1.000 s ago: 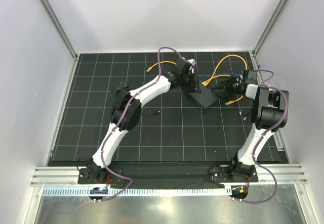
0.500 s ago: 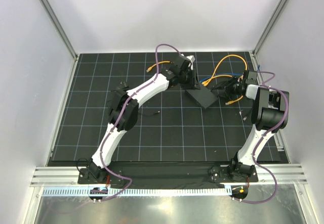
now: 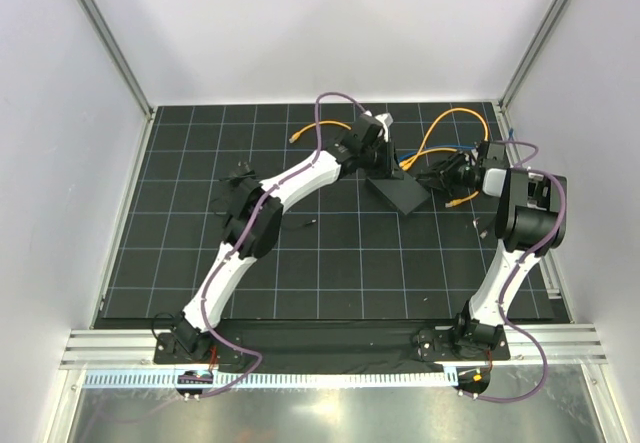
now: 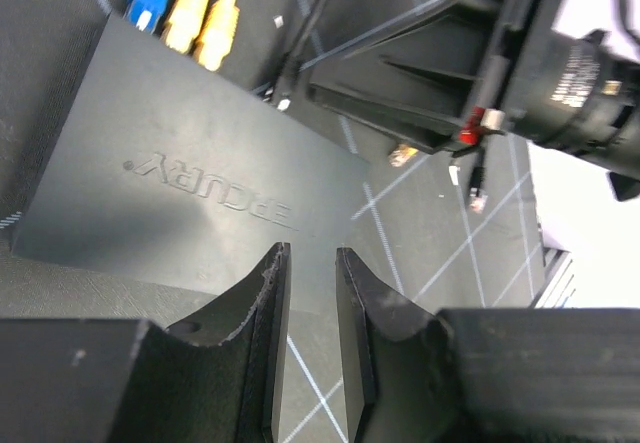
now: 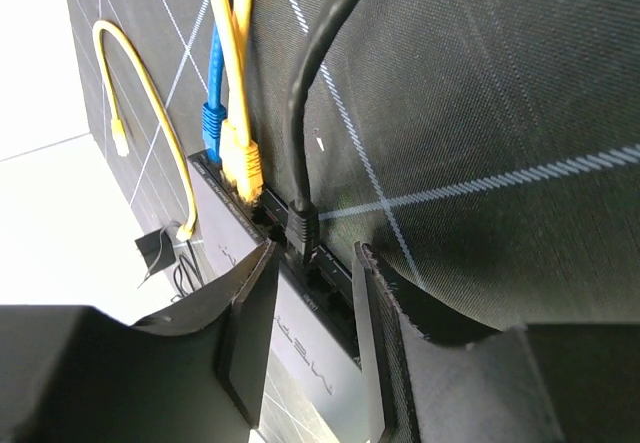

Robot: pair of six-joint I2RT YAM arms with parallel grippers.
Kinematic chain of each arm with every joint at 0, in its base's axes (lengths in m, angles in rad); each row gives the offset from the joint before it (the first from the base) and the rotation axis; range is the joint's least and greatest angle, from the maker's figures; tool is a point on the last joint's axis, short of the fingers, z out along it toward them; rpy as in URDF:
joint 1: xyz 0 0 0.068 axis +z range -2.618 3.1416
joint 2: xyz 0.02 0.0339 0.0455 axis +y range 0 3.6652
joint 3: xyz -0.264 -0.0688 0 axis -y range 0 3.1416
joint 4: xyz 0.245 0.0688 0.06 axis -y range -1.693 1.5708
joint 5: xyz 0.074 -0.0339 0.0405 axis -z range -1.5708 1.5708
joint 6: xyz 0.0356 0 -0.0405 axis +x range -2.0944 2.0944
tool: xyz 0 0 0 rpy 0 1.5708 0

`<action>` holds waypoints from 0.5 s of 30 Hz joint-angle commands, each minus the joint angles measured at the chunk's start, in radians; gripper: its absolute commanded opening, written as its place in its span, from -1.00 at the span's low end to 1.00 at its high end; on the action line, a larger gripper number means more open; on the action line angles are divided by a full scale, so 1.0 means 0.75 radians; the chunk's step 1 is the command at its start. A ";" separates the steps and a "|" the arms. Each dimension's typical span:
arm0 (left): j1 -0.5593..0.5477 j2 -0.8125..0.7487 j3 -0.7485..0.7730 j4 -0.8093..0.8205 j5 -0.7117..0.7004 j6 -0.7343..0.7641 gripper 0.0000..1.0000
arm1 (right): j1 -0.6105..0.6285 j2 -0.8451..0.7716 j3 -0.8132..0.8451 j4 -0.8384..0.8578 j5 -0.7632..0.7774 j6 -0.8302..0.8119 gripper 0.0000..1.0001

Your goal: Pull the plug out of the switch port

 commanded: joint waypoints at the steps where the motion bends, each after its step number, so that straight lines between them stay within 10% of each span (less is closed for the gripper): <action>1: -0.002 0.048 0.056 0.062 0.032 -0.027 -0.43 | 0.005 0.017 0.028 0.084 -0.074 -0.019 -0.16; 15: 0.000 0.146 0.081 0.080 0.073 -0.062 -0.47 | 0.013 0.095 -0.019 0.229 -0.166 0.003 -0.20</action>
